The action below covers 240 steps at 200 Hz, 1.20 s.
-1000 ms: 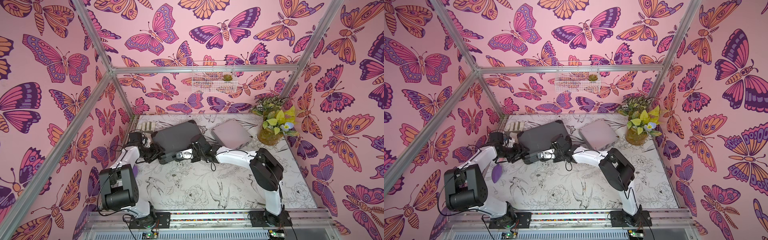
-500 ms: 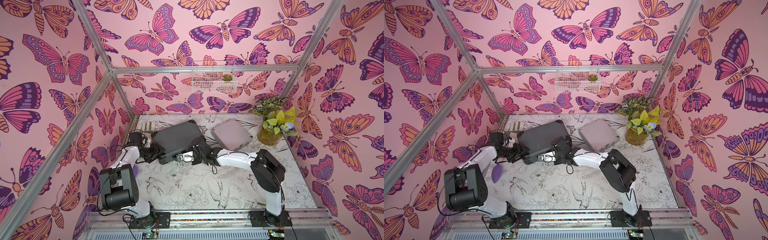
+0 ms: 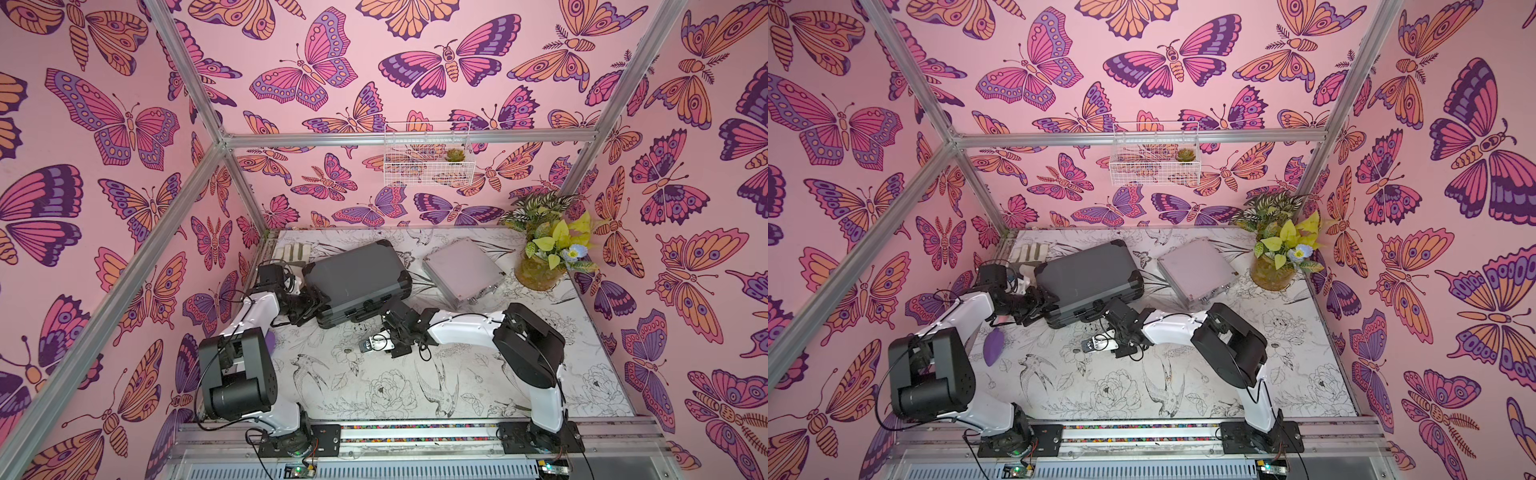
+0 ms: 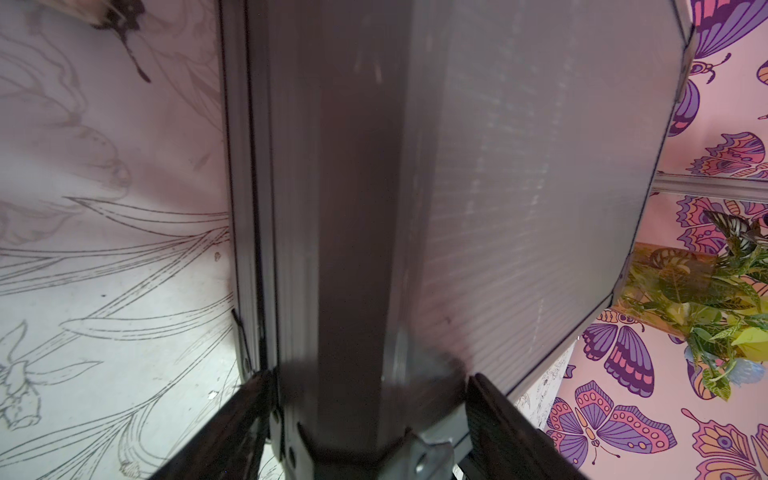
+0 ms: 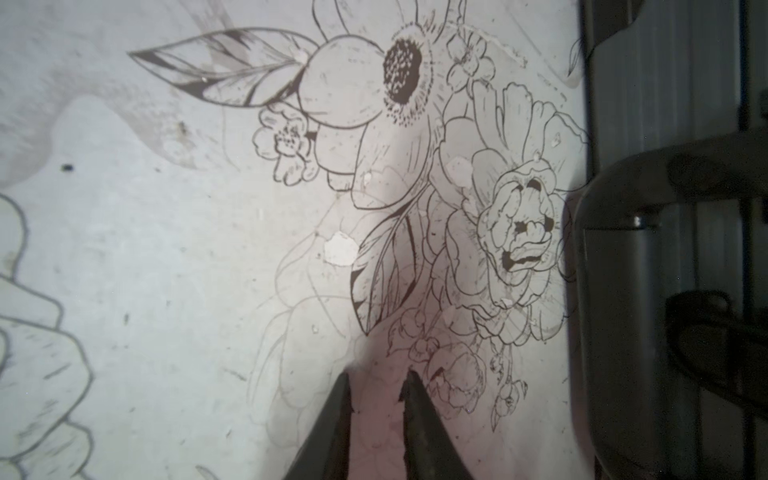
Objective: Open the poker set cases
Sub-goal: Open the fastener on the poker set case, then open the case lid on the poker set case.
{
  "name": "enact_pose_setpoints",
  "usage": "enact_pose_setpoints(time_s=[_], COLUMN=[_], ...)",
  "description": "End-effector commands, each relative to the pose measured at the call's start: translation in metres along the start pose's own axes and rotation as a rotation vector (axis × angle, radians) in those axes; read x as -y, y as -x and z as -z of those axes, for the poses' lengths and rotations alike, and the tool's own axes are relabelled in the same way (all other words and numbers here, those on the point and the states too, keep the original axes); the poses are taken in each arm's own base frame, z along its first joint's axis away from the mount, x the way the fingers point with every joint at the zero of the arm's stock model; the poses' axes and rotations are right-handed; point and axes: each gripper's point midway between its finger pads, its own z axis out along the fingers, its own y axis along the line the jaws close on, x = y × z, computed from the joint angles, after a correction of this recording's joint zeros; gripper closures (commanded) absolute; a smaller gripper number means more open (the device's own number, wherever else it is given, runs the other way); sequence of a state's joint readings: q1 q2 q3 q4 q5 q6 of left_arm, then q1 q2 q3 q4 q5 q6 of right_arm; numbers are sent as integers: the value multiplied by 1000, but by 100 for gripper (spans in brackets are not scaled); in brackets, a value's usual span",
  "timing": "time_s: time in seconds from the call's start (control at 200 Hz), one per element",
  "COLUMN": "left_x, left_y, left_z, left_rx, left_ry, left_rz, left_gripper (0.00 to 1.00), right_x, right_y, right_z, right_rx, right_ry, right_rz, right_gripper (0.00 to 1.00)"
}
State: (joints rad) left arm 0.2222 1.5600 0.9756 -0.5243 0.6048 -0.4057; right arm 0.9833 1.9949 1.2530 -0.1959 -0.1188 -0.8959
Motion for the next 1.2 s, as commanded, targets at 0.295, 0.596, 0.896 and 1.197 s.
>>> enact_pose_setpoints(time_s=[0.295,0.596,0.896,1.197], left_x=[11,11,18,22], left_y=[2,9,11,21], left_z=[3,12,20,47], left_rx=[6,55,99,237], left_ry=[-45,-33,-45,5], left_rz=[-19,-29,-58,-135], left_gripper=[20,19,15,13], right_x=[56,78,84,102], right_y=[38,20,11,-27], right_z=[76,89,82,75], right_rx=[438,562,667,710], right_ry=[-55,-88,-82,-85], right_rz=[-587,-898,-1128,-1337], right_gripper=[64,56,39,33])
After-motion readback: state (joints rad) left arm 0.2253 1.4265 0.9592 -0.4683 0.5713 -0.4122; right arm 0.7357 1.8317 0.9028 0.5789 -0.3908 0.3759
